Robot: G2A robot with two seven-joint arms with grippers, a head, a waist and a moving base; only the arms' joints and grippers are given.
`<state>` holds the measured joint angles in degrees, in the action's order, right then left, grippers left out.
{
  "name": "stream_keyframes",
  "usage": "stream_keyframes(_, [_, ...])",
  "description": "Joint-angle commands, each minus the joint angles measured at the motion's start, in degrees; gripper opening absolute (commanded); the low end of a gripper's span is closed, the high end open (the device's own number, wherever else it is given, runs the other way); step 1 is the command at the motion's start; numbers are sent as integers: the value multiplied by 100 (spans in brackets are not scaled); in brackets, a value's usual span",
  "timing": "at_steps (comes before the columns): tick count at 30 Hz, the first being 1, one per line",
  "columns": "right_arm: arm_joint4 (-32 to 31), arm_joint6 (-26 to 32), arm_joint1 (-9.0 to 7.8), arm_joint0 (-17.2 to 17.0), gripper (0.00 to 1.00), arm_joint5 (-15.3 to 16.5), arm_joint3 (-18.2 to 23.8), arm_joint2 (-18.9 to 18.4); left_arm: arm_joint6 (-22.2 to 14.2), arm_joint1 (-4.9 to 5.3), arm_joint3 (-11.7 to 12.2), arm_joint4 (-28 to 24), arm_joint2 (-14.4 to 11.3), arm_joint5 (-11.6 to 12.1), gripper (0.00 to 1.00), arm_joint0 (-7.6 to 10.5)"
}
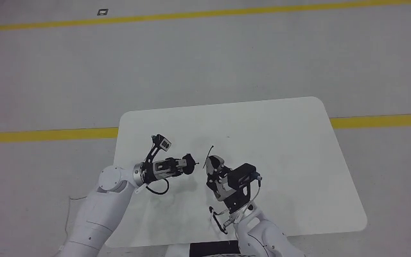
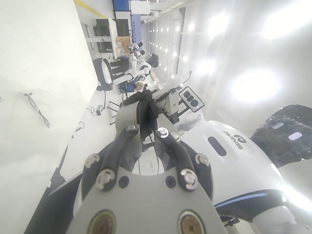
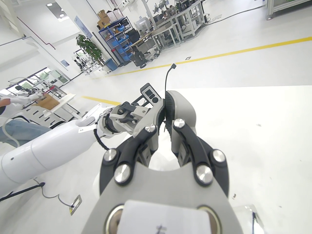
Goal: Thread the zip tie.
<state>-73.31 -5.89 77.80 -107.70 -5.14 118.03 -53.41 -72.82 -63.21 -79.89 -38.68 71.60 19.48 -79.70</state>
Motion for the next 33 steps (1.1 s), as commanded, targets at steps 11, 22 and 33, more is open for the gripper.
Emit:
stream_keyframes(11, [-84,-177,43,368,0,-415,-300,283,0,0,0,0,0,0,0,0])
stream_keyframes(22, [-70,-193,5,482,0,-552,-370,398,0,0,0,0,0,0,0,0])
stream_keyframes(33, [-38,-200,-17,558,0,-590,-420,474,0,0,0,0,0,0,0,0])
